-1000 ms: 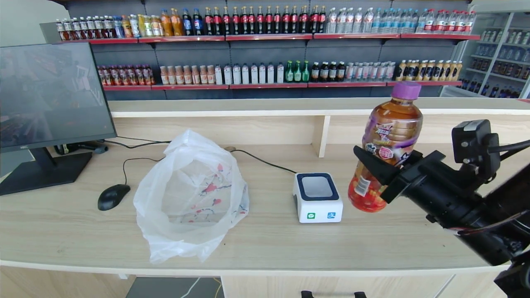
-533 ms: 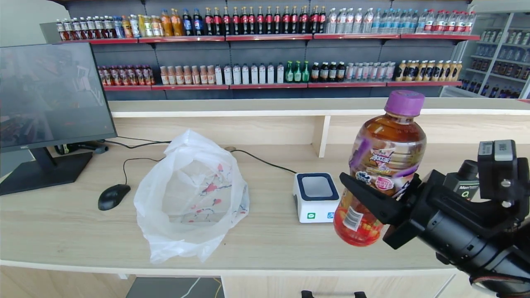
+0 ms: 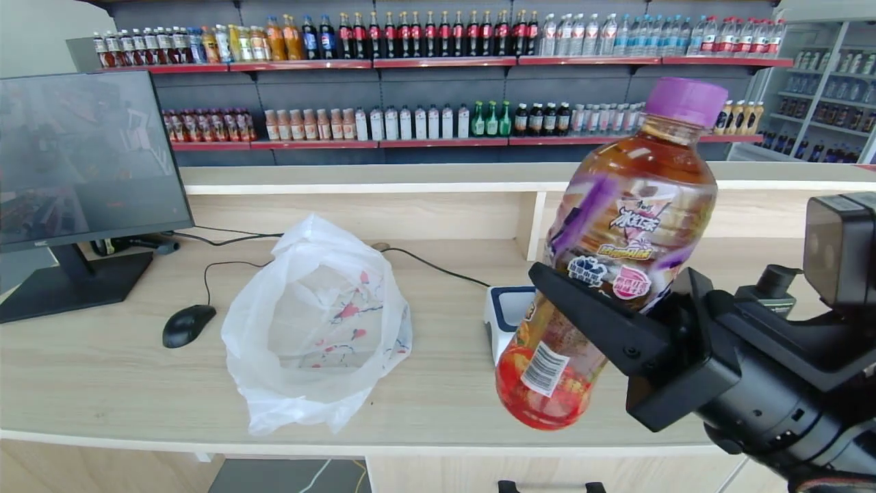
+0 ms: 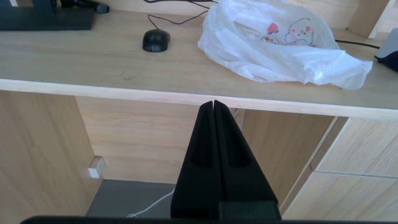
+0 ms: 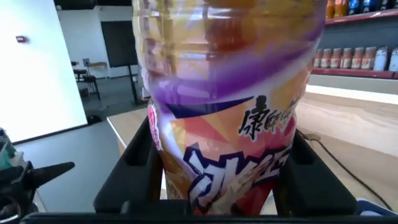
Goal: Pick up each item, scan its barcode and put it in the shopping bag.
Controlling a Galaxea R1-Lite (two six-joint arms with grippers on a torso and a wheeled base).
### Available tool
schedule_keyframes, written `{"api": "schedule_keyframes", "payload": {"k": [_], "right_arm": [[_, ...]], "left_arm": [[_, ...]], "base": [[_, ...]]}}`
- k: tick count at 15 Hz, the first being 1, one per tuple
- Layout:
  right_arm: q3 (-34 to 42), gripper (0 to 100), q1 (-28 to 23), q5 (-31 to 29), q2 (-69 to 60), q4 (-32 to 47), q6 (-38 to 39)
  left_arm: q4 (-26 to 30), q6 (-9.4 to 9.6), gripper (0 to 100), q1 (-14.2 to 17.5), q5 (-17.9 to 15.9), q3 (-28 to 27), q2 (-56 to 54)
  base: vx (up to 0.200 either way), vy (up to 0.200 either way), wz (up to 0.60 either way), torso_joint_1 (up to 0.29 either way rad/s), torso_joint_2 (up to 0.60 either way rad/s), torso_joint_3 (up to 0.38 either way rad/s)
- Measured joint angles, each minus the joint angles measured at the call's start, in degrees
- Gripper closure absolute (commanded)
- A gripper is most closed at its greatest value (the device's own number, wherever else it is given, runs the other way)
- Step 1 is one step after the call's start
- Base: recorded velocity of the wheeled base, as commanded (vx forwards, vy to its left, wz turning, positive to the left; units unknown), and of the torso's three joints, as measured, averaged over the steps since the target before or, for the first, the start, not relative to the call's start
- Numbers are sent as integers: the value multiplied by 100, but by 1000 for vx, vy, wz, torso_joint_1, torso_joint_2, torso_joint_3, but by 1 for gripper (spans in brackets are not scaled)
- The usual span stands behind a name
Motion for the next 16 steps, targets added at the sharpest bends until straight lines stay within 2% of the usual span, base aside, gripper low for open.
{"api": "schedule_keyframes", "payload": {"k": [4,9,12,16], "right_arm": [[-502,100,273,322,5,-6,1008],[-662,100,328,440,-63,5,2138],[-769,100,315,467,-130,5,2503],[-752,100,257,994,-202,-2,2631]], "left_arm": [[0,0,100,0,0,0,0],[0,0,100,0,0,0,0],[0,2,100,0,0,0,0],[0,0,100,0,0,0,0]], "base": [[0,0,0,0,0,0],[0,0,0,0,0,0],[0,0,0,0,0,0],[0,0,0,0,0,0]]}}
